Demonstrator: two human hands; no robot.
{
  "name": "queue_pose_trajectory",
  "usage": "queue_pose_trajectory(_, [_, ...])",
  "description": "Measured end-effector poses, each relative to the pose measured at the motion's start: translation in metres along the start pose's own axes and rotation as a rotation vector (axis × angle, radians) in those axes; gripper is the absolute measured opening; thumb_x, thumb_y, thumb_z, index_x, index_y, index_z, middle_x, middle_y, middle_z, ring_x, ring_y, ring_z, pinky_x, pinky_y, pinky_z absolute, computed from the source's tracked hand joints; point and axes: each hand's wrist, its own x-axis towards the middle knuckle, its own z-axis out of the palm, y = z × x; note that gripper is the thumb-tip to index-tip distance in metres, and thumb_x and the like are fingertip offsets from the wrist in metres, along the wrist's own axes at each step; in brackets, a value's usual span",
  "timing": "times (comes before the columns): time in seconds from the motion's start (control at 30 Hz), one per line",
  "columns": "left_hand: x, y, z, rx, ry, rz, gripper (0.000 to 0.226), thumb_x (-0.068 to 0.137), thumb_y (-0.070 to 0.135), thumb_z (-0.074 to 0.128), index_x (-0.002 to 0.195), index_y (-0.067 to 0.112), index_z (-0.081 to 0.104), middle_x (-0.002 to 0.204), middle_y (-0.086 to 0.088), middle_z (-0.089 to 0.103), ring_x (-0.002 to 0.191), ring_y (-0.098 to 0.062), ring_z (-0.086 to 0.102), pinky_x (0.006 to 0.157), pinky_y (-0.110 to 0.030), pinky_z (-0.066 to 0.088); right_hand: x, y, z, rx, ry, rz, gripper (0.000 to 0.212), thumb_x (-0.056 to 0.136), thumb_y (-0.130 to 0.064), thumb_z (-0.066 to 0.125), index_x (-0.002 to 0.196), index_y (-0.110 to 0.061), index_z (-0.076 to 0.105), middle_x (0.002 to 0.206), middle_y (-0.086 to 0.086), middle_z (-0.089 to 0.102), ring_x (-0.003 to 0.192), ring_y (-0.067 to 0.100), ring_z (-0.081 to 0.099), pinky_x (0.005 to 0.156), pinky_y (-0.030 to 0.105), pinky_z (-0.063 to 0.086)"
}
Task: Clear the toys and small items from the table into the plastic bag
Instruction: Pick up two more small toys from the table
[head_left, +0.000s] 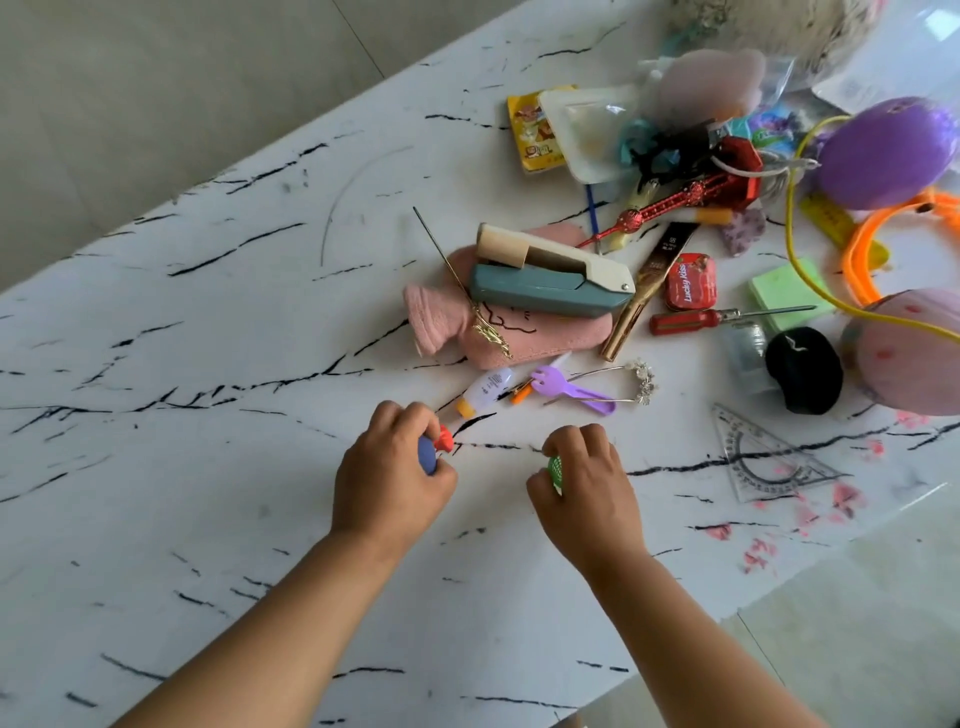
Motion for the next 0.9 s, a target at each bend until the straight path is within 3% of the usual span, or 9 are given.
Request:
queue_pose_trajectory(0.13, [-0.023,0.001,-0.019,-0.059,-0.069,-0.034,0.02,0.066,0.012,0.067,0.077,0.025,0.057,0.087,0.01,0.048,0.066,-0.023,0.053,0.059,-0.025,0.04,-0.024,-0.019,-0.015,-0.015,-0.004,0.052,0.016,0.088,-0.027,0.044,0.096,-0.016,0.053,0.093,0.001,0.047,0.067,0.025,0.044,0.054,0.029,0.035])
queue_pose_trajectory(0.23, [-0.046,0.006,-0.032,-0.104,-0.091,-0.033,0.014,0.068,0.016,0.068,0.079,0.022,0.06,0.089,0.01,0.054,0.072,-0.022,0.056,0.063,-0.026,0.045,-0.057,-0.029,-0.031,-0.015,0.011,0.109,0.017,0.09,-0.029,0.042,0.089,-0.015,0.051,0.086,0.0,0.046,0.065,0.028,0.049,0.055,0.031,0.041])
queue_pose_trajectory(0.37, [-0.069,0.001,-0.047,-0.016,-0.153,-0.023,0.021,0.081,0.033,0.064,0.066,0.02,0.056,0.088,0.006,0.058,0.07,-0.023,0.055,0.052,-0.022,0.037,-0.105,-0.037,-0.048,0.036,0.08,0.19,0.018,0.091,-0.032,0.043,0.087,-0.016,0.051,0.086,-0.002,0.046,0.066,0.024,0.049,0.054,0.029,0.037])
queue_pose_trajectory(0.43, [-0.072,-0.005,-0.051,0.067,-0.201,-0.045,0.012,0.084,0.03,0.06,0.077,0.022,0.063,0.116,0.007,0.057,0.081,-0.024,0.06,0.059,-0.023,0.04,-0.125,-0.041,-0.05,0.055,0.108,0.212,0.019,0.092,-0.034,0.044,0.088,-0.017,0.051,0.087,-0.003,0.047,0.066,0.023,0.049,0.054,0.029,0.036])
queue_pose_trajectory(0.5, [-0.066,-0.011,-0.049,0.104,-0.303,-0.055,0.02,0.084,0.025,0.058,0.103,0.03,0.065,0.148,0.008,0.031,0.094,-0.023,0.061,0.066,-0.022,0.042,-0.136,-0.044,-0.046,0.074,0.123,0.231,0.021,0.093,-0.037,0.042,0.091,-0.018,0.052,0.09,-0.003,0.047,0.071,0.023,0.051,0.057,0.03,0.039])
queue_pose_trajectory(0.6, [-0.048,-0.016,-0.04,0.175,-0.463,-0.033,0.064,0.081,0.022,0.056,0.137,0.043,0.035,0.157,0.004,-0.006,0.103,-0.026,0.059,0.073,-0.024,0.044,-0.142,-0.047,-0.038,0.089,0.137,0.252,0.024,0.094,-0.038,0.041,0.095,-0.018,0.053,0.094,-0.002,0.048,0.077,0.024,0.054,0.061,0.031,0.043])
queue_pose_trajectory(0.7, [-0.031,-0.02,-0.025,0.284,-0.569,0.023,0.086,0.08,0.022,0.055,0.143,0.05,0.004,0.156,0.0,-0.017,0.105,-0.029,0.058,0.08,-0.028,0.048,-0.144,-0.045,-0.031,0.106,0.166,0.26,0.024,0.094,-0.036,0.041,0.094,-0.016,0.054,0.093,-0.001,0.049,0.075,0.025,0.053,0.061,0.032,0.043])
queue_pose_trajectory(0.77, [-0.024,-0.026,-0.012,0.3,-0.6,0.015,0.082,0.081,0.022,0.054,0.142,0.05,0.007,0.157,-0.003,-0.011,0.107,-0.029,0.057,0.085,-0.03,0.048,-0.149,-0.042,-0.026,0.109,0.186,0.272,0.024,0.094,-0.036,0.042,0.093,-0.015,0.054,0.092,-0.001,0.048,0.075,0.025,0.052,0.061,0.032,0.043])
queue_pose_trajectory(0.9, [-0.026,-0.038,0.003,0.273,-0.603,-0.005,0.052,0.081,0.019,0.053,0.13,0.034,0.046,0.139,-0.003,0.028,0.099,-0.023,0.056,0.084,-0.027,0.045,-0.158,-0.034,-0.023,0.121,0.216,0.316,0.023,0.094,-0.037,0.041,0.09,-0.017,0.052,0.088,-0.004,0.045,0.071,0.021,0.049,0.055,0.028,0.036])
